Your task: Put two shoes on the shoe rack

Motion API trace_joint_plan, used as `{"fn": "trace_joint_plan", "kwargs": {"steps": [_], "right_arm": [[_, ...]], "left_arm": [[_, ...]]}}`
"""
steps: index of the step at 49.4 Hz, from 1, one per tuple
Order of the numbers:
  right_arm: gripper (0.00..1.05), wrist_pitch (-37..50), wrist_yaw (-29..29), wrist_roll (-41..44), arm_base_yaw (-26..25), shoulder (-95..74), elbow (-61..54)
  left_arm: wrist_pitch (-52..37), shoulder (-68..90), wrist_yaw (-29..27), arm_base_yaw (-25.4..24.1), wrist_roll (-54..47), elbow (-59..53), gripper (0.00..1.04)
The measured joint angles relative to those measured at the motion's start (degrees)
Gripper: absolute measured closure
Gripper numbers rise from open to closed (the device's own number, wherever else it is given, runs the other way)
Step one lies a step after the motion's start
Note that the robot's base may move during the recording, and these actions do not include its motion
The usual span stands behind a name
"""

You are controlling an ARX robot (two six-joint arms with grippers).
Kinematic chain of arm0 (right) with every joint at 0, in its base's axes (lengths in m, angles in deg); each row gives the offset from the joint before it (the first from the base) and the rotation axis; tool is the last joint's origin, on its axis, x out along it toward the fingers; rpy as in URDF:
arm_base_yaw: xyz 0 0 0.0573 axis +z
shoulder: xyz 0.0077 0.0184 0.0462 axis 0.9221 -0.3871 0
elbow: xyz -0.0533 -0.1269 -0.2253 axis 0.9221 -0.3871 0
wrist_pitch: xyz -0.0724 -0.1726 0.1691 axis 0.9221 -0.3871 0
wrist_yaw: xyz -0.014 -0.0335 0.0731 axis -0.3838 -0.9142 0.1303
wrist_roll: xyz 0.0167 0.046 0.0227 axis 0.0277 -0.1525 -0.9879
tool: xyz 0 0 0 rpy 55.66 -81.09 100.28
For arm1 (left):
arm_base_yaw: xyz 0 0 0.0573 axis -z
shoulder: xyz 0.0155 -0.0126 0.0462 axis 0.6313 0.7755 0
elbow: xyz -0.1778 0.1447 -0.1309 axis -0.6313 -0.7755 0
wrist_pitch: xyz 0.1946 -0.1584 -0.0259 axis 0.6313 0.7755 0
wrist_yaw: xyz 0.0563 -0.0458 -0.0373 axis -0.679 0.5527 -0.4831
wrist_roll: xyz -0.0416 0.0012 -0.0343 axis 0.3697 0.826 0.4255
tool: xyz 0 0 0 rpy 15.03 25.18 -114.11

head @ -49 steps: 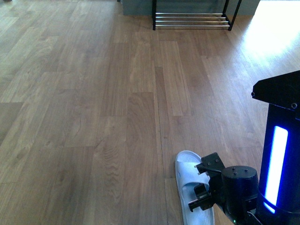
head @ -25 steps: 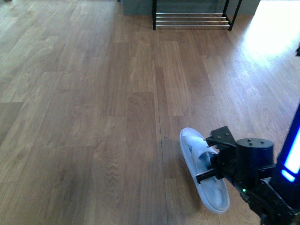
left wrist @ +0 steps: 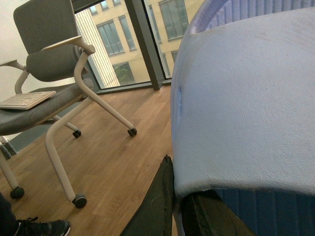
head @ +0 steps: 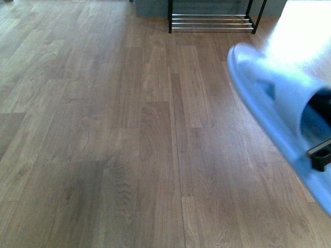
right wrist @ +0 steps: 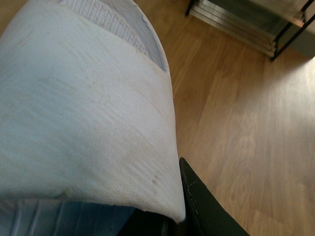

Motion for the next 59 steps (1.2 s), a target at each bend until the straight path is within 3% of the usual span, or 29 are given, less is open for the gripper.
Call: {"fn": "trace_joint_plan", "kwargs": {"steps": [13, 16, 59], "right_arm": [[1.03, -26.4, -8.4, -6.3, 8.9, 51.5, -7.1], [1.03, -27.1, -8.5, -7.0, 9.4, 56.5, -7.3], [1.03, -27.4, -8.9, -7.4, 9.6, 57.3, -7.5]], "left_arm": [[0.0, 0.0, 0.0, 0.0, 0.0, 0.0, 1.03], [0.0, 0.0, 0.0, 0.0, 0.0, 0.0, 1.03], [0.0, 0.0, 0.0, 0.0, 0.0, 0.0, 1.03]]}}
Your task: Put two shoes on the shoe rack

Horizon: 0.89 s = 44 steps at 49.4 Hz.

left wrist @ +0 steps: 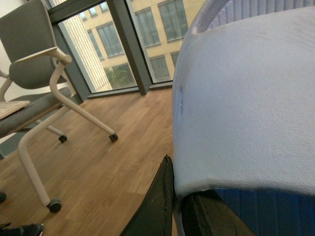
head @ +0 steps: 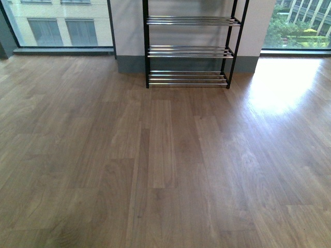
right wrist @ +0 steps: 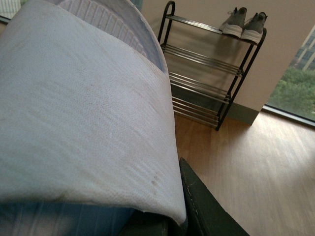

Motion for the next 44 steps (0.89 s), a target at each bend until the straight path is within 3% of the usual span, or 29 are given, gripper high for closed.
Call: {"fn": "trace_joint_plan", "kwargs": {"steps": [44], "right_arm": [[1.03, 0.0, 0.1, 0.0, 0.0, 0.0, 0.0]], "left_arm": [[0.0, 0.0, 0.0, 0.1, 0.0, -0.1, 1.03]]}}
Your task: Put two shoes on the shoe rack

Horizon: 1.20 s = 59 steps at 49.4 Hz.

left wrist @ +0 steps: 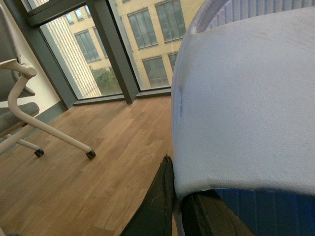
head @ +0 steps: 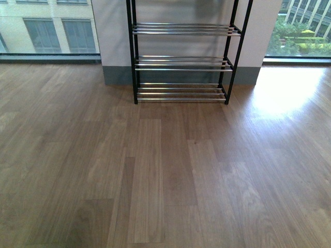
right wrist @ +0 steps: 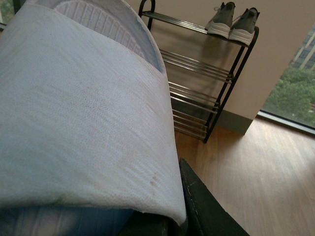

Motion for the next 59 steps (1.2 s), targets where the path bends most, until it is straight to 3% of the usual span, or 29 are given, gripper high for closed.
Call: {"fn": "trace_joint_plan", "kwargs": {"steps": [59], "right_arm": [[1.03, 0.0, 0.0, -0.1, 0.0, 0.0, 0.0]], "left_arm": [[0.0, 0.0, 0.0, 0.0, 0.0, 0.0, 1.03]]}}
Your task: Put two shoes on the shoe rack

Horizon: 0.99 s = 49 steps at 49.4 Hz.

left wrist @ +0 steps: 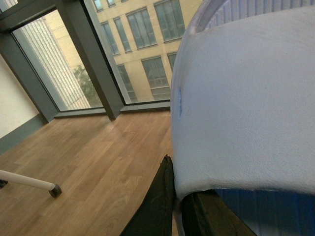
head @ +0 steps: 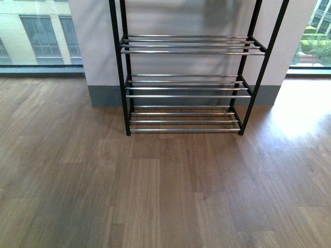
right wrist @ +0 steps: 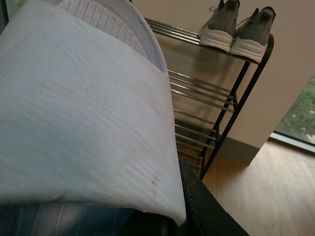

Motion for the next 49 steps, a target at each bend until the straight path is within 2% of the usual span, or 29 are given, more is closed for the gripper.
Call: {"fn": "trace_joint_plan", "kwargs": {"steps": [49], "right_arm": [[1.03, 0.0, 0.0, 0.0, 0.0, 0.0, -0.1]], "left_arm": [[0.0, 0.0, 0.0, 0.0, 0.0, -0.2, 1.03]]}}
